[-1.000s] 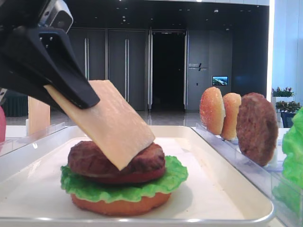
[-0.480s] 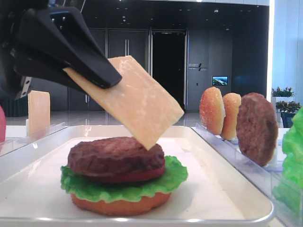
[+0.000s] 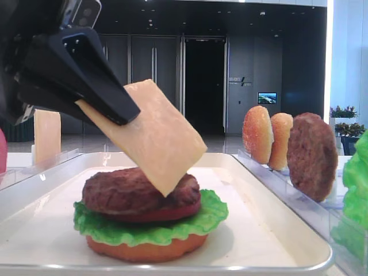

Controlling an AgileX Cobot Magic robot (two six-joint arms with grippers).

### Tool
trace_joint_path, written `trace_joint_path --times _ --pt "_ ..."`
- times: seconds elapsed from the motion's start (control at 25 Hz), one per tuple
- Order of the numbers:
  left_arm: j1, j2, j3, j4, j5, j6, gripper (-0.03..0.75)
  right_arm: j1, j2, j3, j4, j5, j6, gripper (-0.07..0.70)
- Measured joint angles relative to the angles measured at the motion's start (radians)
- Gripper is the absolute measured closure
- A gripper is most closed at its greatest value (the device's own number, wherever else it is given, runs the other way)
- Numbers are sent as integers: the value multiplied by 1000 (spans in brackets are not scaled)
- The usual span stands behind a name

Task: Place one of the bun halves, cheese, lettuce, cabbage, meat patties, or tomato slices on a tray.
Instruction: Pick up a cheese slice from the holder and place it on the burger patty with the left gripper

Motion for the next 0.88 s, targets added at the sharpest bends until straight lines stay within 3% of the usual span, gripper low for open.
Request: trace_joint_path --times 0.48,0.6,0.88 --pt "0 0 41 -3 -37 -61 679 0 0 0 0 0 0 220" --pt "0 0 41 -3 -40 -99 648 0 0 0 0 0 0 220" --pt "0 0 42 24 -93 -160 230 0 0 0 0 0 0 220"
